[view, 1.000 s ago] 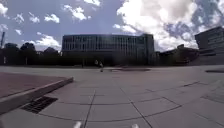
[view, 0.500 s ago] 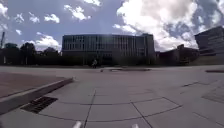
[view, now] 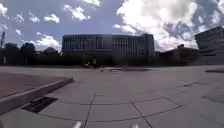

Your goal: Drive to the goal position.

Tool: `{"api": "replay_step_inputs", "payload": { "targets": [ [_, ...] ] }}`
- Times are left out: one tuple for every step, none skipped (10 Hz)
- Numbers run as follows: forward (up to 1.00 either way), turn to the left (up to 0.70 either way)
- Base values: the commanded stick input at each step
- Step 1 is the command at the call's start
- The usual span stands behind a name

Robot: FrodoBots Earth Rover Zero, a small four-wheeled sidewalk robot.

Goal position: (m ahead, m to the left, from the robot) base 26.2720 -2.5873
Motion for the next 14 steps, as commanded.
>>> {"api": "replay_step_inputs", "payload": {
  "targets": [
    [0.06,0.0],
    [0.06,0.0],
    [0.06,0.0],
    [0.06,0.0],
    [0.06,0.0],
    [0.06,0.0],
    [0.05,0.0],
    [0.06,0.0],
    [0.06,0.0],
    [0.06,0.0],
    [0.06,0.0],
    [0.05,0.0],
    [0.06,0.0],
    [0.06,0.0]
  ]
}}
